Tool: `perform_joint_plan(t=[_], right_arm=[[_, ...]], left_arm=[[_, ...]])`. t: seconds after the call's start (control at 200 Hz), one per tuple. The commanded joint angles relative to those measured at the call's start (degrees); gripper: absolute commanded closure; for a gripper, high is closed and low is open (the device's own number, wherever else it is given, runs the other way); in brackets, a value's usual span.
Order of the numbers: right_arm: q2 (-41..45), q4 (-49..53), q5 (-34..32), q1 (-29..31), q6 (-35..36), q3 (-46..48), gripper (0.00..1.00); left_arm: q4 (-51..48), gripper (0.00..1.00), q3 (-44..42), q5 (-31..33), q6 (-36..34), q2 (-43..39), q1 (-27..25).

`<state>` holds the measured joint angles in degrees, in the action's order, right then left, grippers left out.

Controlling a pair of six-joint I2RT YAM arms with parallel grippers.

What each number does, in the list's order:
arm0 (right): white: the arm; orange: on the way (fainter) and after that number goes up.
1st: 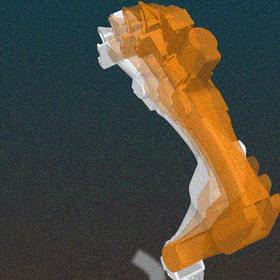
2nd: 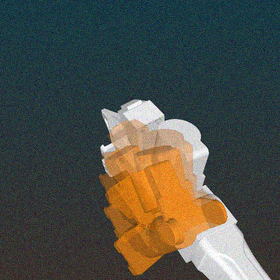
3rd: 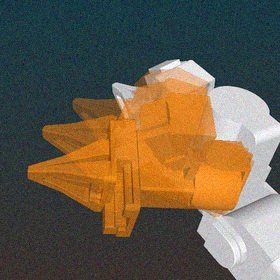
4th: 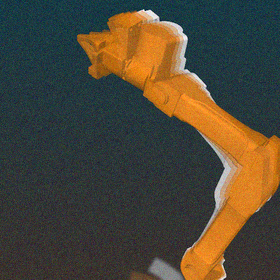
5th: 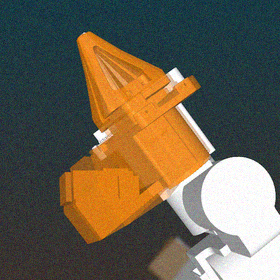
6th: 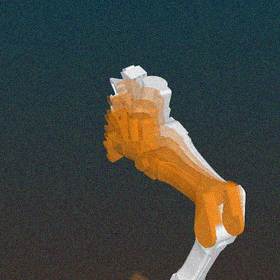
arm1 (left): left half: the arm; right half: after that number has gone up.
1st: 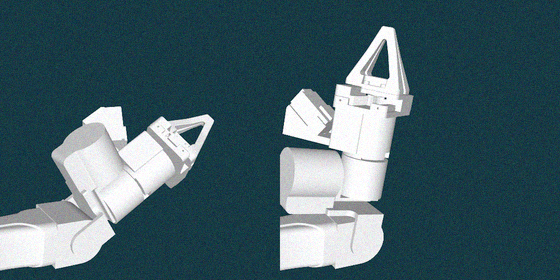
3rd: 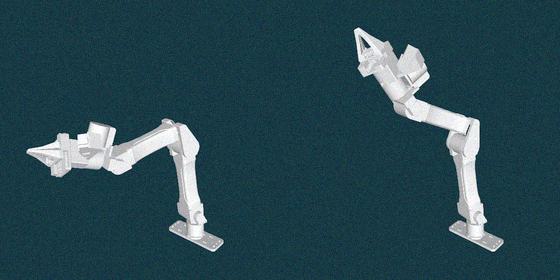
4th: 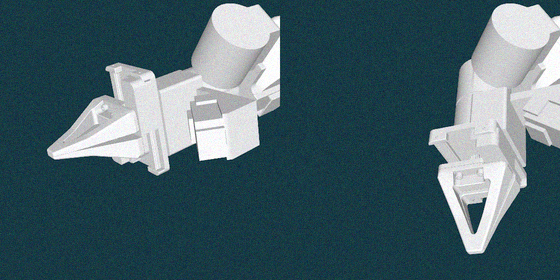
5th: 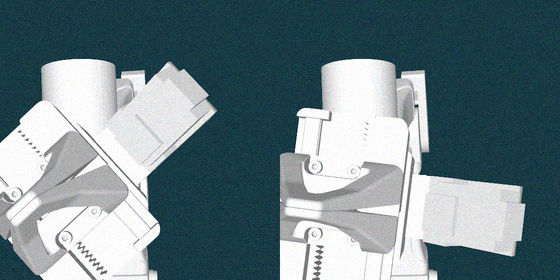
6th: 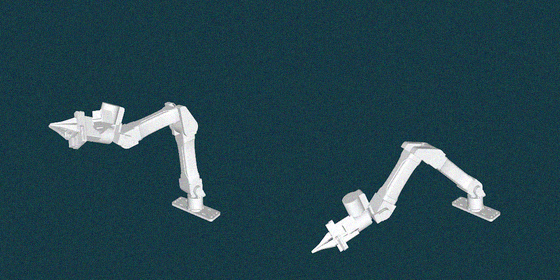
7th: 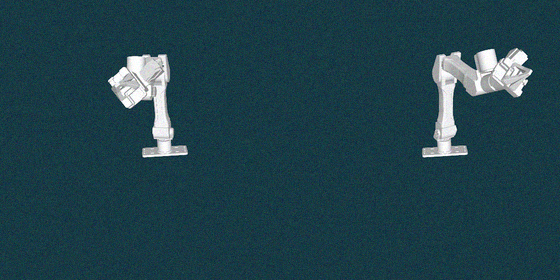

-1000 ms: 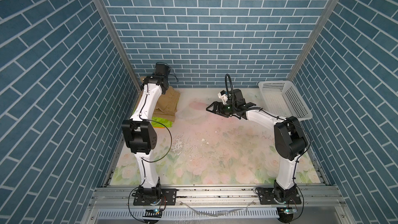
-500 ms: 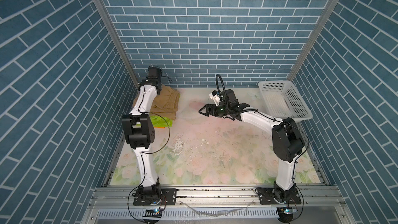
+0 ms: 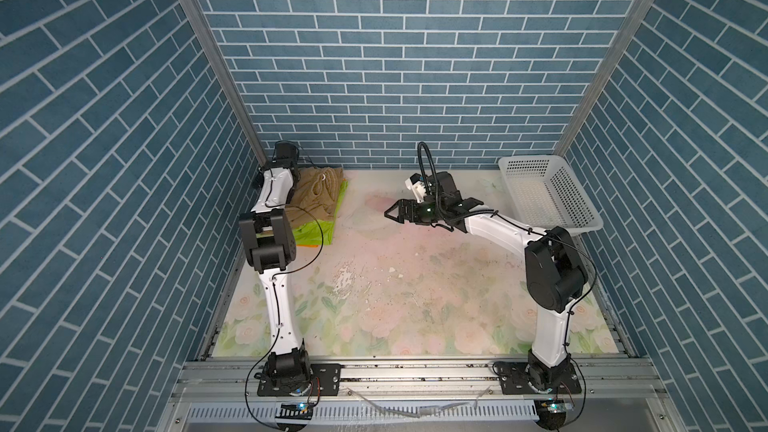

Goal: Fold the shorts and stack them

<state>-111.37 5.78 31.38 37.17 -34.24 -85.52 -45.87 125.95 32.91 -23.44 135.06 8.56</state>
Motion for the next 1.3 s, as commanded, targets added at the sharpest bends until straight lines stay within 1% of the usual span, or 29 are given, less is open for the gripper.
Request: perform_joint_plan(t=[0.0, 0.065, 0.11, 0.145, 0.195, 0.24, 0.3, 0.365, 0.46, 0.53, 0.635, 0.735, 0.82, 0.91, 0.96, 1.015, 1.055, 1.125, 1.18, 1.255, 1.295], right_arm=[[0.75, 1.86, -1.24, -0.01, 0.7, 1.19, 0.01], [1.3, 1.76, -1.57, 0.01, 0.75, 1.69, 0.01], [1.72, 1.68, -1.75, -0.06, 0.75, 2.04, 0.01], [1.93, 1.62, -1.83, 0.01, 0.74, 2.33, 0.01], [2.32, 1.36, -1.76, -0.08, 0.66, 2.76, 0.01], [2.68, 1.1, -1.77, -0.07, 0.6, 3.41, 0.01], [3.29, 0.85, -2.06, -0.1, 0.51, 4.32, 0.01], [3.95, 0.81, -2.19, -0.08, 0.33, 5.36, 0.01], [5.6, 0.81, -2.7, -0.12, 0.16, 7.32, 0.01], [7.28, 1.02, -3.54, -0.06, 0.23, 9.26, 0.01], [9.31, 0.95, -4.25, -0.47, 0.4, 12.16, 0.01], [10.35, 0.86, -4.02, -0.76, 0.36, 13.66, 0.01], [11.57, 1.89, -4.4, -1.29, 1.07, 13.67, 0.01], [14.23, 4.08, -5.99, -2.68, 2.27, 13.28, 0.01], [16.33, 5.69, -8.37, -3.96, 3.08, 13.23, 0.01], [19.02, 7.75, -12.25, -5.7, 3.85, 13.59, 0.01], [21.5, 9.6, -16.72, -7.16, 4.45, 14.16, 0.01], [25.93, 12.83, -28.31, -9.75, 5.86, 15.83, 0.01], [29.21, 13.68, -36.81, -11.98, 8.15, 18.19, 0.01], [33.03, 13.65, -47.93, -14.96, 12.01, 22.14, 0.01], [34.35, 12.05, -51.82, -16.38, 14.67, 24.42, 0.01]], left_arm=[[-4.34, 0.0, 2.52, -10.01, 8.25, -7.82, -0.48], [-5.45, 0.0, 2.37, -16.35, 12.3, -11.77, -0.48], [-5.43, 0.01, 1.32, -23.55, 15.74, -14.85, -0.53], [-3.6, 0.0, -0.8, -29.51, 18.79, -17.32, -0.53], [1.21, 0.0, -6.22, -38.47, 23.85, -20.82, -0.59], [7.56, 0.0, -11.62, -48.12, 29.21, -23.23, -0.57], [17.66, 0.0, -19.47, -57.38, 37.75, -24.53, -0.72], [27.88, 0.0, -26.11, -63.99, 46.58, -23.89, -0.9], [40.37, 0.0, -34.44, -68.3, 56.97, -22.44, -1.25], [46.5, 0.01, -39.83, -68.95, 60.9, -22.47, -1.64], [47.78, 0.0, -43.92, -68.71, 60.77, -22.37, -3.0], [44.7, 0.0, -44.88, -68.02, 58.4, -21.51, -3.89], [41.63, 0.0, -44.49, -66.39, 55.82, -23.48, -3.81], [34.12, 0.0, -39.9, -63.81, 50.11, -26.77, -3.81], [29.26, 0.0, -36.62, -62.03, 46.49, -28.61, -3.9], [25.02, 0.0, -33.77, -59.52, 42.63, -31.06, -4.28], [22.9, 0.0, -32.75, -57.08, 39.62, -33.41, -4.74], [21.79, 0.0, -33.83, -52.27, 34.45, -38.34, -6.55], [22.97, 0.0, -36.96, -47.55, 30.24, -42.73, -8.6], [27.77, 0.0, -46.0, -40.33, 25.53, -49.35, -11.26], [31.39, 0.0, -50.72, -37.03, 24.51, -53.2, -12.01]])
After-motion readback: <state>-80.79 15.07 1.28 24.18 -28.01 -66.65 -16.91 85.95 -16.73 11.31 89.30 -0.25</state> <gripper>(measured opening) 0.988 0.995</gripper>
